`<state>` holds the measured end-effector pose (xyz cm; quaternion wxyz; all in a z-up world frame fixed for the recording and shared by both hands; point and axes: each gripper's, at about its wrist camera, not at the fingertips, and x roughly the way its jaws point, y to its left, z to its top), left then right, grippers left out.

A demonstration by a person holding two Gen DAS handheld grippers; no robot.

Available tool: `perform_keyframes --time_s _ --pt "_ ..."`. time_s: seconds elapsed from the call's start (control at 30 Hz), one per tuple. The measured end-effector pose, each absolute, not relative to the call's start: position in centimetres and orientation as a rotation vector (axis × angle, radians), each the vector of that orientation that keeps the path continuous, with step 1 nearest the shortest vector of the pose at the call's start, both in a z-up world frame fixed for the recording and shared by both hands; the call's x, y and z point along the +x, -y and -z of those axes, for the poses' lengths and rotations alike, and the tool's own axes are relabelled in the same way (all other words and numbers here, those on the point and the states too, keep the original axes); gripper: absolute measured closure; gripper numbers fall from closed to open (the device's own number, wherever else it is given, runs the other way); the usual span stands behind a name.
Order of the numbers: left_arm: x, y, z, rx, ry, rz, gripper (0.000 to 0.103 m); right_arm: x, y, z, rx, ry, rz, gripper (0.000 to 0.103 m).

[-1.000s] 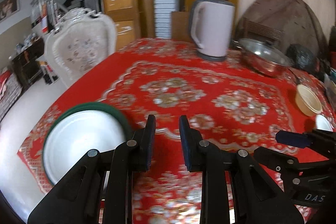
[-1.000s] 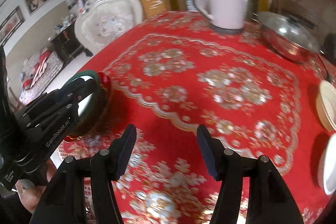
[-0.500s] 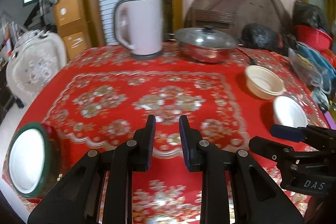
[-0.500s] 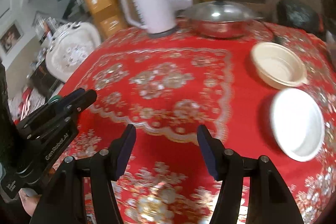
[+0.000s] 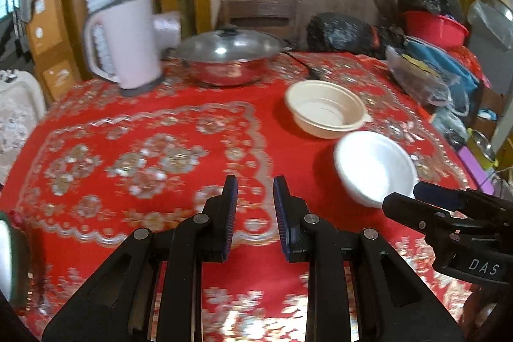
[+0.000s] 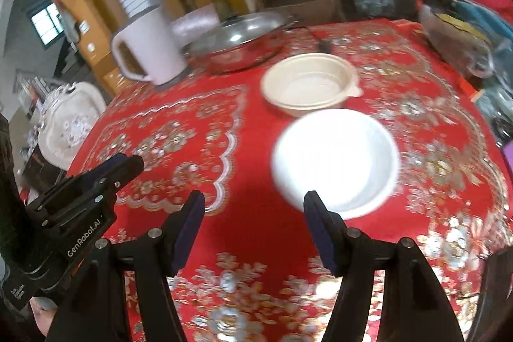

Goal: Organize plates and bowls
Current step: 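Move both tools to the white bowl beside the cream bowl, then grip the white bowl rim with the left tool while the right tool grips it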

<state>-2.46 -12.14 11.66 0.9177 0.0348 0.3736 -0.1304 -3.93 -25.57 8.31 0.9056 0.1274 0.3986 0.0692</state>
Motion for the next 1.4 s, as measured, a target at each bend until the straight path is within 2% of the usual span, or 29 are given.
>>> perform_keyframes --time_s 0.17,0.47,0.93,1.1,1.2,1.4 --pt "-1.3 14.9 -11.1 0.053 -0.801 0.308 0.080 -4.6 29.1 -8.2 0.316 -0.803 -0.069 0.035" --pt "1.6 18.3 -9.6 0.032 -0.858 0.320 0.080 -2.8 33.6 -6.3 0.404 -0.822 0.010 0.034" --pt "5.0 22.0 -6.2 0.040 -0.974 0.353 0.080 0.6 34.5 -3.2 0.392 -0.872 0.002 0.036" --pt "5.5 23.0 -4.6 0.046 -1.025 0.400 0.080 0.8 34.6 -2.6 0.407 -0.868 -0.020 0.063" --pt "5.7 23.4 -3.5 0.081 -1.064 0.401 0.082 0.9 34.1 -2.6 0.380 -0.876 -0.025 0.070" --pt "5.4 22.2 -3.1 0.080 -1.075 0.392 0.085 0.8 32.7 -2.6 0.350 -0.884 -0.051 0.073"
